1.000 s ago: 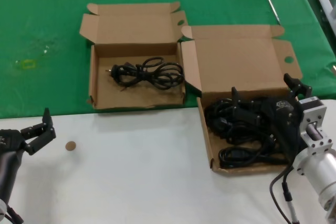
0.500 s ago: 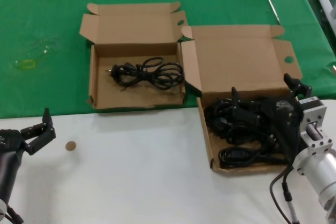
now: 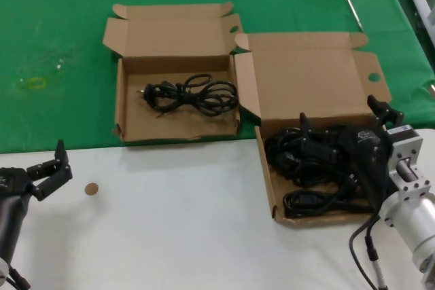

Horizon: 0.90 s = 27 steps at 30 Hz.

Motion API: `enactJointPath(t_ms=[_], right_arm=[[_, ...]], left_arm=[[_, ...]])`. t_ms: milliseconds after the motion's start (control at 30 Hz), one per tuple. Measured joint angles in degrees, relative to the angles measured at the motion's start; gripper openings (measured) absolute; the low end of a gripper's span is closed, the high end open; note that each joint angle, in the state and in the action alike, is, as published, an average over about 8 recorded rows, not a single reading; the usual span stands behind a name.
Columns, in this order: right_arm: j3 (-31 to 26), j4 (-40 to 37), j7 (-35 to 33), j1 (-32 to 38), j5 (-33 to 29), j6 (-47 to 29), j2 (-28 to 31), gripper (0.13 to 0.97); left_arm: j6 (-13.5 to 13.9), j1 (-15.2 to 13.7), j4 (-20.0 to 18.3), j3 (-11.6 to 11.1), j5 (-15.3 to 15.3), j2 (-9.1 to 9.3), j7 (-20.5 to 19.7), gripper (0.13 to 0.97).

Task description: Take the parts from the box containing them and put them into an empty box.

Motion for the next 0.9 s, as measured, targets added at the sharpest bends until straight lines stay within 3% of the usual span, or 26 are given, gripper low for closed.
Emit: enactJointPath(t_ms=[900], right_arm=[[0.0, 0.0, 0.0, 0.0, 0.0, 0.0, 0.0, 0.966]], left_arm=[[0.0, 0.0, 0.0, 0.0, 0.0, 0.00, 0.0, 0.966]])
